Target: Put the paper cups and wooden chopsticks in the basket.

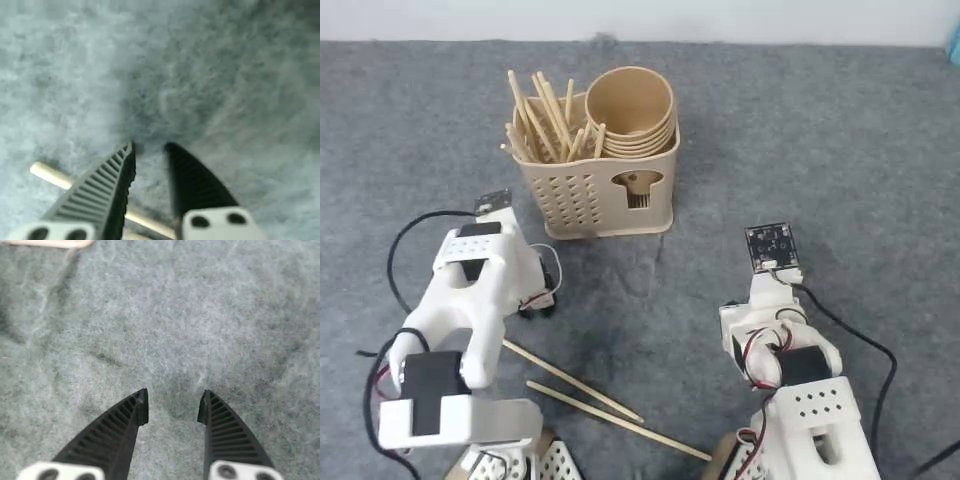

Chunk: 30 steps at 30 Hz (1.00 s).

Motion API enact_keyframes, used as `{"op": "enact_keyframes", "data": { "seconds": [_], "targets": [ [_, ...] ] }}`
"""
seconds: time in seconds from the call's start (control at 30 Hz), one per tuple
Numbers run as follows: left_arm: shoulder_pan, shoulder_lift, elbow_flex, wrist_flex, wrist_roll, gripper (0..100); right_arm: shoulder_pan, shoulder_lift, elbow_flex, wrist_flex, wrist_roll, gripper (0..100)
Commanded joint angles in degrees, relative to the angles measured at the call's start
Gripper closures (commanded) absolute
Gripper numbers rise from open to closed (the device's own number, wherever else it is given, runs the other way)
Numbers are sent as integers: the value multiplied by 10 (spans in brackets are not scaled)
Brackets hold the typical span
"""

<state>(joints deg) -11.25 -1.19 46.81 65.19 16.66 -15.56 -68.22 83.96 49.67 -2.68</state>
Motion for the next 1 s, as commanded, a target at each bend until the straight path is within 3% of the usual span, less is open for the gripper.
{"op": "enact_keyframes", "data": {
  "seconds": [0.0, 0.27, 0.47, 0.53, 0.97],
  "targets": [
    [-11, -38, 26, -26, -54, 987, 7, -7, -28, 1, 7, 819],
    [-69, -220, 27, 67, -97, 973, 4, -7, -26, 0, 7, 819],
    [-94, -262, 45, 130, -104, 742, 4, -7, -26, 0, 7, 819],
    [-98, -261, 61, 110, -104, 712, 4, -7, -27, 1, 7, 819],
    [-164, -260, 162, -15, -101, 754, 4, -7, -27, 0, 7, 819]
  ]
}}
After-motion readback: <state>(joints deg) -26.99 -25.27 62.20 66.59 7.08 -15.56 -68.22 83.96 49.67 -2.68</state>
